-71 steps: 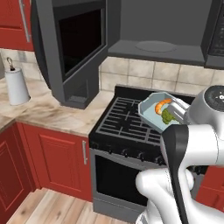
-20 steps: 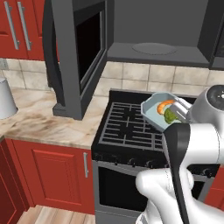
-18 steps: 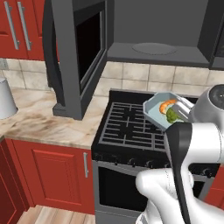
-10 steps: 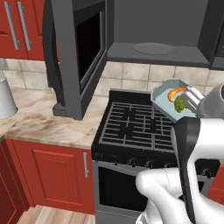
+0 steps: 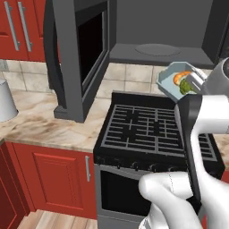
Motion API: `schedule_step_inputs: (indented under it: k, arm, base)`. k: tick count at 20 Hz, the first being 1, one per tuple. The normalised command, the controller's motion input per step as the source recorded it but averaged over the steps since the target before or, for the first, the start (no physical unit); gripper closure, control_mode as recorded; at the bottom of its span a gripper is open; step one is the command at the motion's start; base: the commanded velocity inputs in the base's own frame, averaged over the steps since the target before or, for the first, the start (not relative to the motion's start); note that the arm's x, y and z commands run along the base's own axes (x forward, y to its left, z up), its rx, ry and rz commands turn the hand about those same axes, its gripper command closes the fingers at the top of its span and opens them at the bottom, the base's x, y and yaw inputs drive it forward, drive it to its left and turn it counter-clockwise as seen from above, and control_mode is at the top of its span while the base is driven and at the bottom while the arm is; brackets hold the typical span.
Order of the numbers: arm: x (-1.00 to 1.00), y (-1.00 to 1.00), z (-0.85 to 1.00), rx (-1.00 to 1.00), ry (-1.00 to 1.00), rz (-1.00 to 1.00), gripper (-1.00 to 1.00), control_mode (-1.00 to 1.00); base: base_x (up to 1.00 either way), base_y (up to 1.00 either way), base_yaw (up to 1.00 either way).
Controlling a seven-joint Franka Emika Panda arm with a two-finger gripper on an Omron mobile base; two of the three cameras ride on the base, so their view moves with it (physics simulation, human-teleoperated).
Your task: Place the tupperware containing the shrimp and broccoli meal in the microwave. Close the microwave door and press the start button to reheat the meal.
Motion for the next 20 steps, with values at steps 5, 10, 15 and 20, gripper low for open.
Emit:
schedule_step_inputs:
  k: [5,10,15,20]
  arm:
    - [0.62,-0.34,0.02,0.01,0.01,0.00,1.00,-1.00]
    - [0.59,-0.14,0.04,-0.01,0.02,0.00,1.00,-1.00]
    - [0.45,-0.01,0.23,-0.03,0.00,0.00,1.00,-1.00]
    - [0.43,0.00,0.19,-0.01,-0.02,0.00,1.00,-1.00]
  base:
    - [0.00,0.00,0.00]
    - [0.00,0.00,0.00]
    - [0.00,0.00,0.00]
    - [0.00,0.00,0.00]
